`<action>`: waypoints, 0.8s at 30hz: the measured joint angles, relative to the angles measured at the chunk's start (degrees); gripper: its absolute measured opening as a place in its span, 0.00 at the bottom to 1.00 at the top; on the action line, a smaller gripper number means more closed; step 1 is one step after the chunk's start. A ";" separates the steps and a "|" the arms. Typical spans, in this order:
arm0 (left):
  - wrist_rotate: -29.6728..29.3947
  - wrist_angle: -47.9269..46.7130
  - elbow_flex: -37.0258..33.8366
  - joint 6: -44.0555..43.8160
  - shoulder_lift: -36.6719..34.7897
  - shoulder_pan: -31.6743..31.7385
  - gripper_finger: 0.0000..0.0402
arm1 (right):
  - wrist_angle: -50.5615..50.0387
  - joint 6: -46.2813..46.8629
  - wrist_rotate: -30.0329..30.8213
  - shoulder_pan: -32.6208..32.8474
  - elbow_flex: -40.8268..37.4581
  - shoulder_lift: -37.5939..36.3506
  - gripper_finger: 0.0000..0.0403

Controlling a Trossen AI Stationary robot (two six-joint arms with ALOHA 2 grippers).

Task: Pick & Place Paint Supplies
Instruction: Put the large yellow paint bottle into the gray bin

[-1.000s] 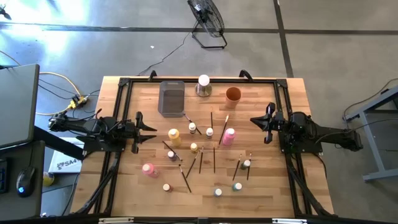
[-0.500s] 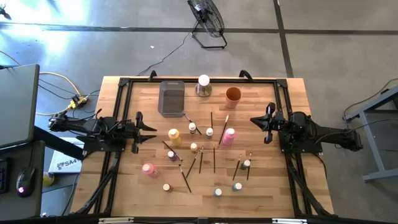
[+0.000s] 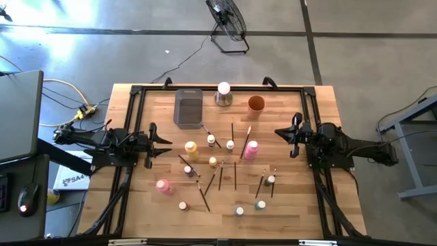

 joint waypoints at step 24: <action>-3.72 0.42 0.01 -1.10 1.82 0.02 0.28 | 0.94 1.12 -2.80 -0.01 0.00 0.00 0.01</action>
